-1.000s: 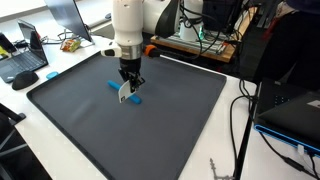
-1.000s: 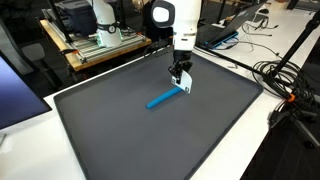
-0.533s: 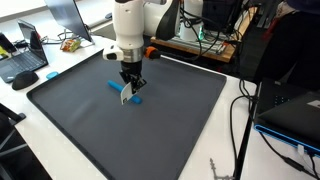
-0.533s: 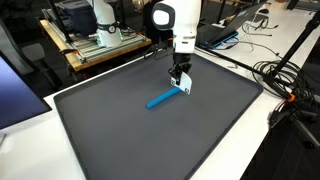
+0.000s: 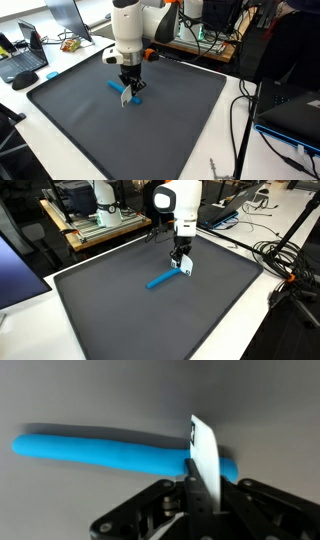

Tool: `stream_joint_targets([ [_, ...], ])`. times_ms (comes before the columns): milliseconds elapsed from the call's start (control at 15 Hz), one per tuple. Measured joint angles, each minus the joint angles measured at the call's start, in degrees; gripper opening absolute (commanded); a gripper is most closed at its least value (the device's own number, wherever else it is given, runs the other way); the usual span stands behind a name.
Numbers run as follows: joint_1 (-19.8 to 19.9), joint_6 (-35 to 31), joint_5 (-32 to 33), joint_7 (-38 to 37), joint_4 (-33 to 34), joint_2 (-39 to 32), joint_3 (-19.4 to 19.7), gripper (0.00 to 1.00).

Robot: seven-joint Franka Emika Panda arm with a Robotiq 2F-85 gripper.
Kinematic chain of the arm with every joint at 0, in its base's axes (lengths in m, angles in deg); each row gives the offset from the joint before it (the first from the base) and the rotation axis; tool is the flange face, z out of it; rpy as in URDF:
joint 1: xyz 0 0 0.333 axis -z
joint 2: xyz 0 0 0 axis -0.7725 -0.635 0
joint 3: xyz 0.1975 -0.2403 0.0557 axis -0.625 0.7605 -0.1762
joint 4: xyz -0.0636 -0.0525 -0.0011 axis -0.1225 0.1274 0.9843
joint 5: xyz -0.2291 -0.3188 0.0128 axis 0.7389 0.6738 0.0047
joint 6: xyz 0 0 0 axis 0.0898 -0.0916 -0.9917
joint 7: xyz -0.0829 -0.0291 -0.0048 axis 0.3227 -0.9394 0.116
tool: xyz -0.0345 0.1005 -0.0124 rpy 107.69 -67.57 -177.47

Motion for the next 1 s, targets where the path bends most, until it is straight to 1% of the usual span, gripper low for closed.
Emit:
stream_joint_targets([
  [800, 2.0, 1.3, -0.8, 6.4, 1.9, -1.0, -2.5, 0.01],
  [1000, 2.0, 0.5, -1.6, 7.7, 2.0, -1.1, -4.4, 0.01],
])
